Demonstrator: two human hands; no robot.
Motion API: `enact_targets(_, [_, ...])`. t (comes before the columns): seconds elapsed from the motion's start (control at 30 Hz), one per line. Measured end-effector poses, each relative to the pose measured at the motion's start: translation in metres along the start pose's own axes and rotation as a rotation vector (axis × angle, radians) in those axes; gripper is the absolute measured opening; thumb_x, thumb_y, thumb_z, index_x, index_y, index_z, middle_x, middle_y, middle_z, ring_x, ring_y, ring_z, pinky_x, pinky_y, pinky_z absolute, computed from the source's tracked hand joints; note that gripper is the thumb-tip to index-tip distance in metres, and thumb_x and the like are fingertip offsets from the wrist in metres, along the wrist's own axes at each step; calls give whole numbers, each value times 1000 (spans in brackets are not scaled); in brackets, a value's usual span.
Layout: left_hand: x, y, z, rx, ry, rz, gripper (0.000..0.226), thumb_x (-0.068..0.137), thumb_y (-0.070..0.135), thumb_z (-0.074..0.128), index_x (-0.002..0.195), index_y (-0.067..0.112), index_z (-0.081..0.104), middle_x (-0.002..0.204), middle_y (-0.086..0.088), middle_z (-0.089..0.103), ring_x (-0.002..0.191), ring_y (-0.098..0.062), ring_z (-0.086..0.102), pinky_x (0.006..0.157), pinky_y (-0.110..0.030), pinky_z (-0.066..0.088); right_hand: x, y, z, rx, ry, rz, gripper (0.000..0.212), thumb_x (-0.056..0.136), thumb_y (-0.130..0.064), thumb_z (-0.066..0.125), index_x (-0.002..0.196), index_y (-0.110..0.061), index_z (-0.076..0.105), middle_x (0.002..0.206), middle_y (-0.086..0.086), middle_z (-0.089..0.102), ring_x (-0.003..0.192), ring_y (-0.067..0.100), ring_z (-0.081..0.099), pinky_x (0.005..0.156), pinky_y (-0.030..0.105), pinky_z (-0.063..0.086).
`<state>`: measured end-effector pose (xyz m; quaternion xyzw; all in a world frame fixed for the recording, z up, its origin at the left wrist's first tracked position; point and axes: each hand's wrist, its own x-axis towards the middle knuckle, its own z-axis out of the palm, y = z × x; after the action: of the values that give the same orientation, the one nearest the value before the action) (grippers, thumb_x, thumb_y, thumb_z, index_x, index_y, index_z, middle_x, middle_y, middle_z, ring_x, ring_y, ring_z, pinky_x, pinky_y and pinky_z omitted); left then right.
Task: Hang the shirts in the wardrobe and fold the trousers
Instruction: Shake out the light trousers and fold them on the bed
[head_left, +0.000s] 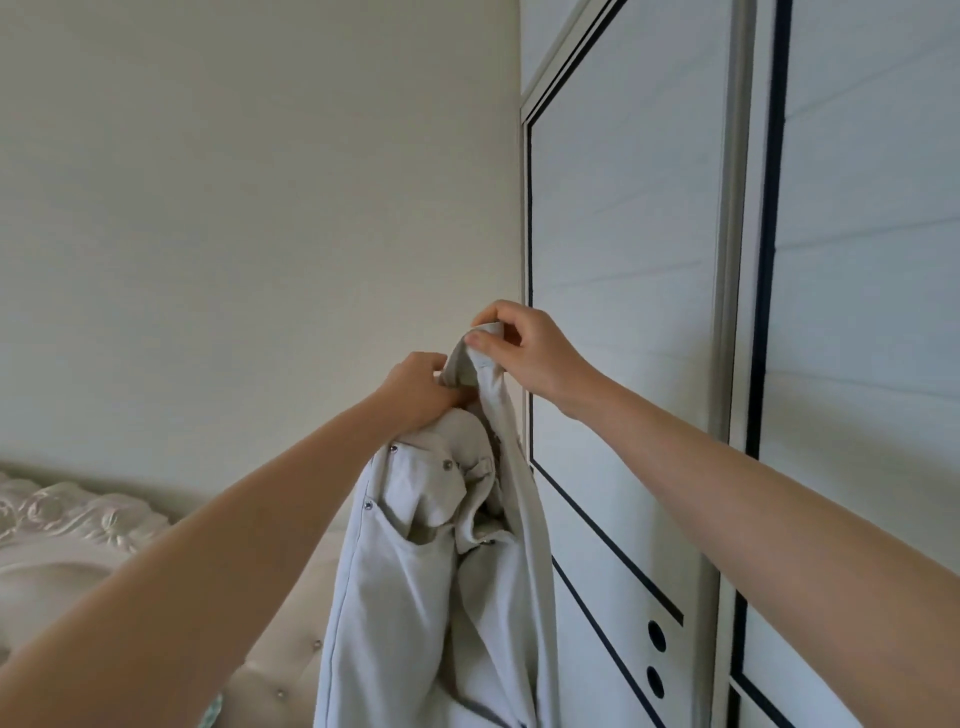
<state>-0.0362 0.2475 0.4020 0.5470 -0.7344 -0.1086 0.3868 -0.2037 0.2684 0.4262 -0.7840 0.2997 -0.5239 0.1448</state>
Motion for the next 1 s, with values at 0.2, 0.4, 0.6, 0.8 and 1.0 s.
enact_targets(0.2, [0, -9, 10, 54, 181, -39, 14, 85, 22, 62, 72, 22, 57, 77, -4, 63, 77, -25, 60, 70, -40, 52, -66, 54, 22, 158, 79, 298, 51, 86, -33, 71, 126, -23, 40, 105, 3, 59, 95, 13, 59, 82, 28, 53])
enact_targets(0.4, [-1, -4, 5, -88, 251, -137, 14, 85, 17, 64, 72, 13, 59, 75, -6, 61, 75, -26, 58, 67, -34, 49, -153, 123, 60, 180, -47, 595, 62, 81, -23, 76, 129, -25, 38, 111, -2, 56, 95, 14, 63, 76, 30, 54])
enact_targets(0.6, [-4, -3, 0, -249, 266, -228, 24, 79, 18, 69, 96, 2, 70, 100, -17, 71, 95, -31, 68, 85, -46, 58, -215, 164, 83, 25, -333, 764, 55, 78, -17, 74, 125, -22, 45, 123, -3, 57, 101, 19, 63, 92, 38, 52])
enact_targets(0.8, [-1, -6, -1, -350, 310, -273, 28, 72, 20, 72, 95, 3, 70, 99, -17, 72, 92, -33, 69, 80, -51, 59, -255, 183, 95, -210, -533, 788, 52, 86, -12, 62, 132, -20, 39, 123, -1, 54, 100, 19, 57, 92, 32, 50])
enact_targets(1.0, [-4, -16, 2, -232, 469, -256, 14, 80, 16, 58, 68, 14, 52, 68, -2, 53, 65, -23, 52, 59, -32, 48, -274, 179, 91, -612, -621, 704, 35, 84, -52, 62, 99, -23, 49, 76, -14, 43, 83, 17, 54, 72, 26, 40])
